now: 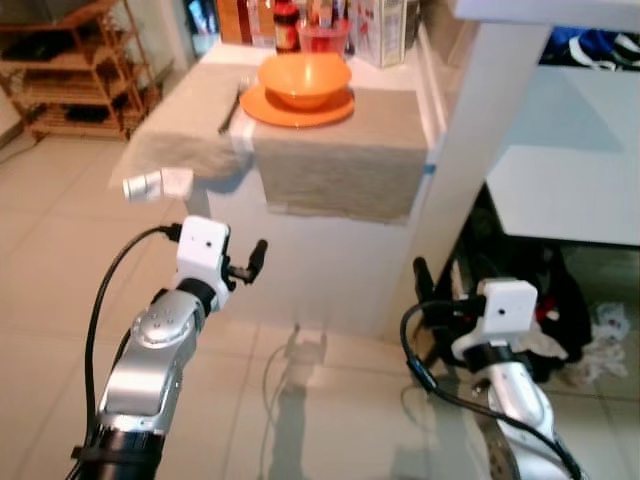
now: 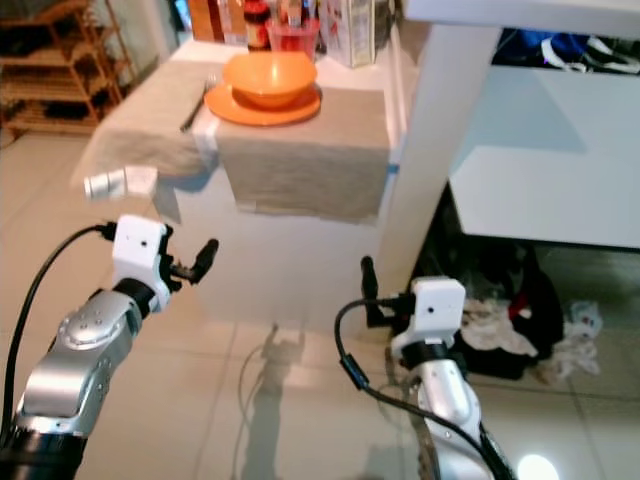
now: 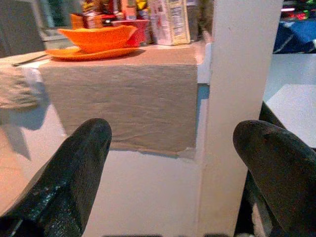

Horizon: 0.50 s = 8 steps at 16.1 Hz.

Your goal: Setting the table

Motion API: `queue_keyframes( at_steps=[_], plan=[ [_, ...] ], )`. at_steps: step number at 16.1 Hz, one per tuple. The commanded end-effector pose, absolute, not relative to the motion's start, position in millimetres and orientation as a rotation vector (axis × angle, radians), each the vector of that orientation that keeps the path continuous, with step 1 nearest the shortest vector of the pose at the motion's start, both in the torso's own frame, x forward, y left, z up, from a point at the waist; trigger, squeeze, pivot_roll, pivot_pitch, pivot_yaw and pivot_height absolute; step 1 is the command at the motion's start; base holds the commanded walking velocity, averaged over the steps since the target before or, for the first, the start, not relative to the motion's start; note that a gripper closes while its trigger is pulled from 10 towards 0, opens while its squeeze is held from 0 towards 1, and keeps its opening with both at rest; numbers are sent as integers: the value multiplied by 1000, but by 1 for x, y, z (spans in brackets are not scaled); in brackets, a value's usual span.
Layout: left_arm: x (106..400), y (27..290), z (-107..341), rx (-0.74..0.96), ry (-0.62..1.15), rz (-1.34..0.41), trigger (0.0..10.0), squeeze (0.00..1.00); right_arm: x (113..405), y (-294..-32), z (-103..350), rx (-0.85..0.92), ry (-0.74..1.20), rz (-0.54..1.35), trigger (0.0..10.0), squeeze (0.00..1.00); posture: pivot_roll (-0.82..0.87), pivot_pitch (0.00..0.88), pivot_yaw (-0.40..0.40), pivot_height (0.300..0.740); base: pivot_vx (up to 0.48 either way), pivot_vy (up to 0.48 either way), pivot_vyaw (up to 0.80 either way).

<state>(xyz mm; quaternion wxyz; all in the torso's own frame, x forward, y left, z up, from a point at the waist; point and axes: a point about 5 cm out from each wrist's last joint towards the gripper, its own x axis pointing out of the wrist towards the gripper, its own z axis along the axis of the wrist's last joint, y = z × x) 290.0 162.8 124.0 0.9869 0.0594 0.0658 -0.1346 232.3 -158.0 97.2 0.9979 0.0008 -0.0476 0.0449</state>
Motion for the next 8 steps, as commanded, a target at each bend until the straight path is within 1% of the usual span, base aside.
queue_keyframes(
  at_steps=[1,8],
  plan=[
    [290,154,126,123,117,-301,10000,0,231,-164,97,-19,-95,74,10000,0,-61,8,18,740,371,304,0],
    [291,149,131,141,88,-321,10000,0,235,-164,99,-23,-106,73,10000,0,-58,2,18,740,370,305,0]
  ],
)
